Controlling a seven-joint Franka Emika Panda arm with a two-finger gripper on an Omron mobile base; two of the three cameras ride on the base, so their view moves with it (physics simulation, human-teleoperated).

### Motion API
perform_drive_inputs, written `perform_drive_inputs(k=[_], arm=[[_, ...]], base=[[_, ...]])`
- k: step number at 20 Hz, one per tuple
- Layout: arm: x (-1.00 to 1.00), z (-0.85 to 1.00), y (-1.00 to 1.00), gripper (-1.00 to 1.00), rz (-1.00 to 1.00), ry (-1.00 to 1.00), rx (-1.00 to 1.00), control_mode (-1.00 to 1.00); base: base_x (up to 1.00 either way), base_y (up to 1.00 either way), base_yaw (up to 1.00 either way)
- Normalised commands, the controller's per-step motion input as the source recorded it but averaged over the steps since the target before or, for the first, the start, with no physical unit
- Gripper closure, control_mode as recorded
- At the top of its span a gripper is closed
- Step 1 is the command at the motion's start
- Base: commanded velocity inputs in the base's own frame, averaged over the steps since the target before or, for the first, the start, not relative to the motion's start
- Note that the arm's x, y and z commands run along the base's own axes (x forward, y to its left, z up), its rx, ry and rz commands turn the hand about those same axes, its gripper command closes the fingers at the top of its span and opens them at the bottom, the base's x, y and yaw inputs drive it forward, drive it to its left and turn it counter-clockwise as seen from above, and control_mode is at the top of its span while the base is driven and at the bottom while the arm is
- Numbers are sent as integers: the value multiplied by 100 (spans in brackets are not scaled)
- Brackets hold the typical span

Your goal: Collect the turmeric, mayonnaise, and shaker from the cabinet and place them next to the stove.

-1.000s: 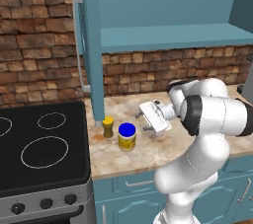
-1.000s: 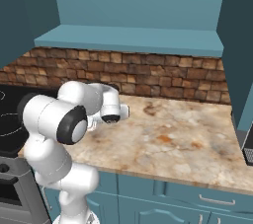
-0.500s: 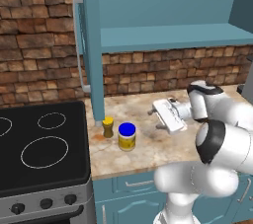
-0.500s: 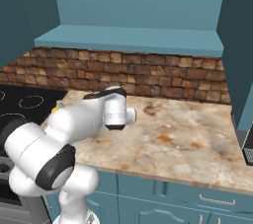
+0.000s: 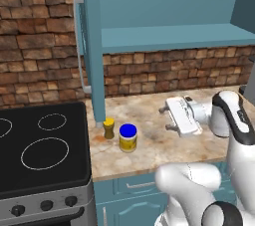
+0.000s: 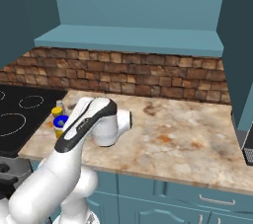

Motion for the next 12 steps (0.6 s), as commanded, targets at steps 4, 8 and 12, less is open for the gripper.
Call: perform_drive_inputs(k=[4, 8, 12], arm=[[-54, 61, 9, -100, -16, 0, -5, -100], [-35, 69, 15, -100, -14, 0, -6, -100], [-13, 85, 4, -100, -12, 0, -8, -100]], base=[[0, 0, 0], [0, 0, 0], [0, 0, 0]])
